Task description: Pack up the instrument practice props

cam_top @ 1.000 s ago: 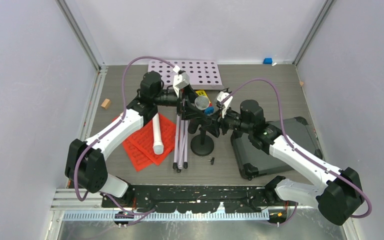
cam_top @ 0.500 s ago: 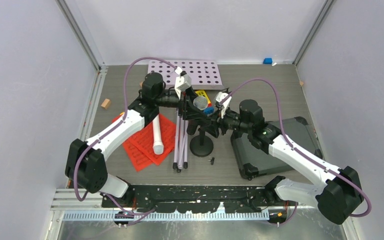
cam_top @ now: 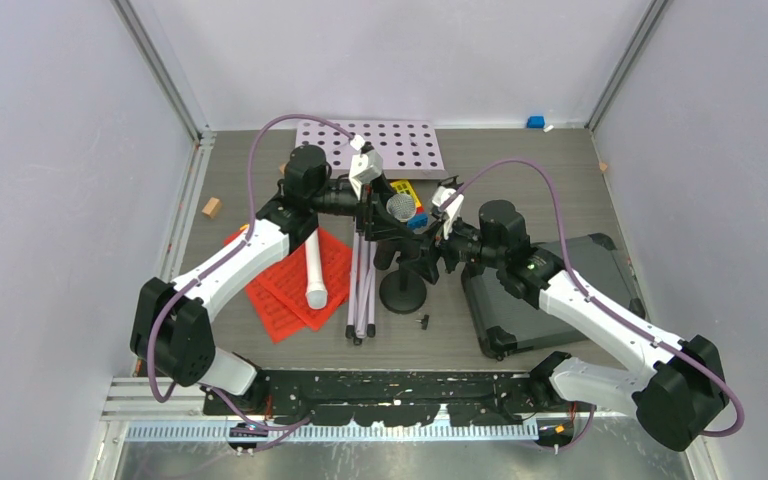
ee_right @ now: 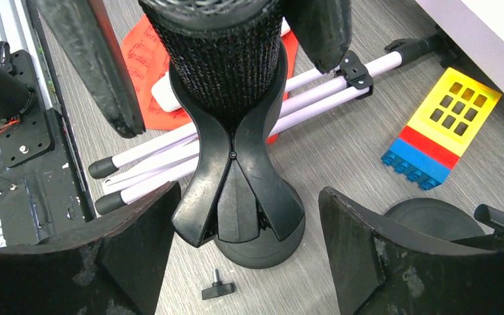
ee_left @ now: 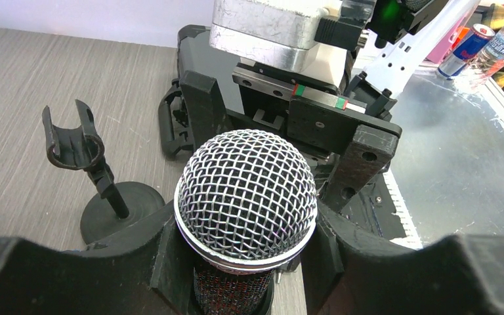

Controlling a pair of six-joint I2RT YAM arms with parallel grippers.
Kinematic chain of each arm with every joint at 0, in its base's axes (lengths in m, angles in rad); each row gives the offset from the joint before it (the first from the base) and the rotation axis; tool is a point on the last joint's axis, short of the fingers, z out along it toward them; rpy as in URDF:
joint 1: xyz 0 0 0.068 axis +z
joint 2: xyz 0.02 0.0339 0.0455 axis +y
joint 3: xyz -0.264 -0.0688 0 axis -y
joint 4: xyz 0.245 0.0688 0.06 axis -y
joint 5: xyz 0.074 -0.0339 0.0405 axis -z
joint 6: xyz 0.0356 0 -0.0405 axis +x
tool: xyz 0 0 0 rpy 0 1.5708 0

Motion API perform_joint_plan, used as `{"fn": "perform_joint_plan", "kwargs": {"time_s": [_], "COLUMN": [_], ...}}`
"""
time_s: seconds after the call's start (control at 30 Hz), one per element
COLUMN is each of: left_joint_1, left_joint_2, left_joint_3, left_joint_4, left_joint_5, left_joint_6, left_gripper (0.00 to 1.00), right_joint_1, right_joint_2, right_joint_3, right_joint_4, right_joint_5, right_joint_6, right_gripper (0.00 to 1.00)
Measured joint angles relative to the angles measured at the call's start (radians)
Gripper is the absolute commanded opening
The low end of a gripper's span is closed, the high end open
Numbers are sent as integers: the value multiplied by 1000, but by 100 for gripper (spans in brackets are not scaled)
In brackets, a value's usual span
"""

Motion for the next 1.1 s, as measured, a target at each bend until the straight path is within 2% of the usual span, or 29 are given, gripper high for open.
{"fn": "perform_joint_plan", "kwargs": {"time_s": [0.07, 0.13, 0.17, 0.2, 0.23, 0.3, 0.57, 0.67, 0.8, 0.93, 1.1], "left_joint_1": [0, 0, 0, 0, 0, 0, 0, 0, -4, -11, -6], "left_joint_2": [0, 0, 0, 0, 0, 0, 0, -12, -80, -183, -349], "left_joint_3": [0, 0, 0, 0, 1, 1, 17, 80, 132, 127, 35], "left_joint_4": [0, 0, 0, 0, 0, -11, -42, -176, -386, -558, -663], "left_joint_5": [1, 2, 2, 3, -1, 4, 1, -33, -122, -230, -409], "left_joint_6": [1, 1, 2, 3, 3, -3, -26, 34, 198, 331, 407], "left_gripper": [0, 0, 0, 0, 0, 0, 0, 0, 0, 0, 0], "right_joint_1": [0, 0, 0, 0, 0, 0, 1, 1, 9, 21, 24], "right_joint_2": [0, 0, 0, 0, 0, -2, -2, -3, -18, -26, -27], "right_joint_3": [0, 0, 0, 0, 0, 0, 0, 0, -3, -8, -8], "right_joint_4": [-1, -1, -1, 0, -2, -2, -2, -2, -1, 4, 19], "right_joint_5": [0, -1, -1, -3, -8, -4, -11, -2, 2, -6, -2], "right_joint_6": [0, 0, -4, -3, -6, -15, -13, -14, -17, -34, -53], "right_gripper": [79, 60, 35, 24, 7, 1, 0, 0, 0, 0, 0]}}
